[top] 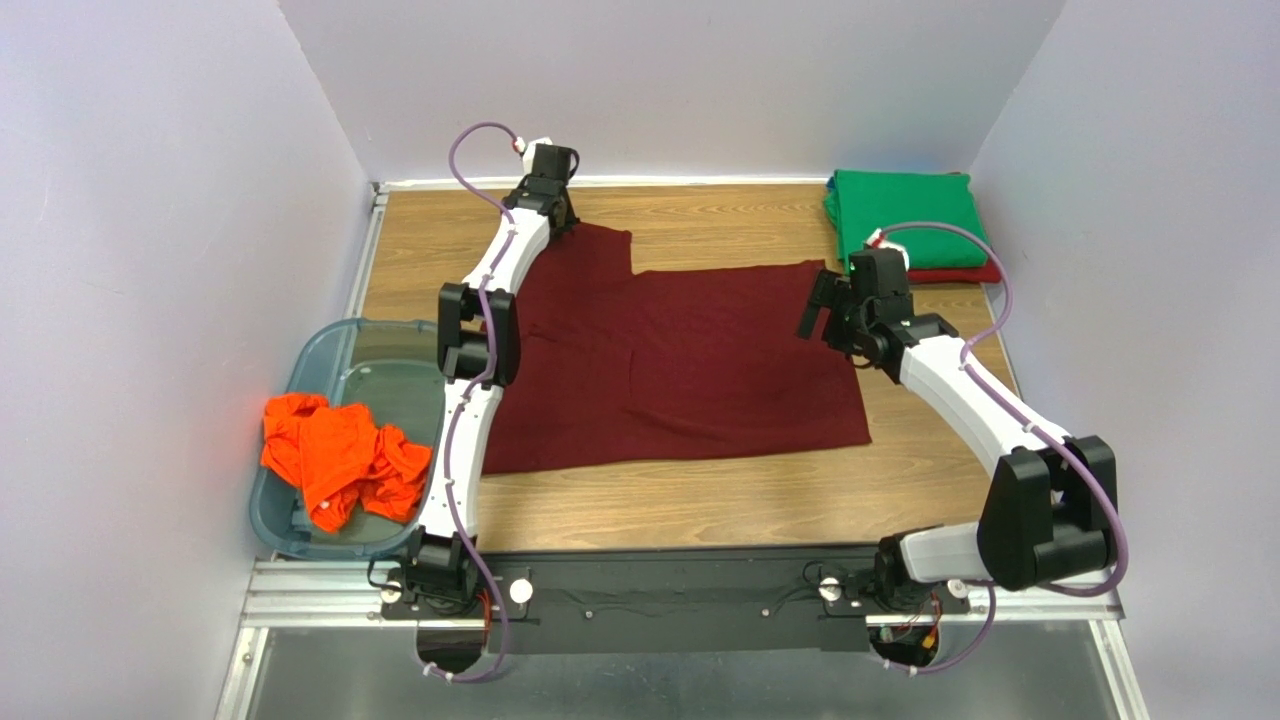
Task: Fold and stack the t-shirts
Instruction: Fold the tshirt
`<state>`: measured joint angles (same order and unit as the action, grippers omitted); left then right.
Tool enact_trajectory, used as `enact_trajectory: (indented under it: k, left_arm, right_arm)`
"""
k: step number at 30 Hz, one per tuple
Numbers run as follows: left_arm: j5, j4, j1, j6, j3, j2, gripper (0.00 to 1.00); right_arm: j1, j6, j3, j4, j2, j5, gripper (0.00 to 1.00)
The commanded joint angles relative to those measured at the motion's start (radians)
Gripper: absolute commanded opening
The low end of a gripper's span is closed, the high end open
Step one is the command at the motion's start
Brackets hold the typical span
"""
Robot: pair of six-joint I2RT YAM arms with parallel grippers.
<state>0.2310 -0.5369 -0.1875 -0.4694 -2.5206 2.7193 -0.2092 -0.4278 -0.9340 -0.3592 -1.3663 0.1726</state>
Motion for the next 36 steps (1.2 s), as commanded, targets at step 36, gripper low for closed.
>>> enact_trajectory:
  k: [36]
  left_arm:
    - [-0.096,0.032,0.014,0.052,0.121,-0.026,0.0]
  right_arm:
    - [0.019,-0.086,-0.973,-0.006,-1.048,0.406,0.99]
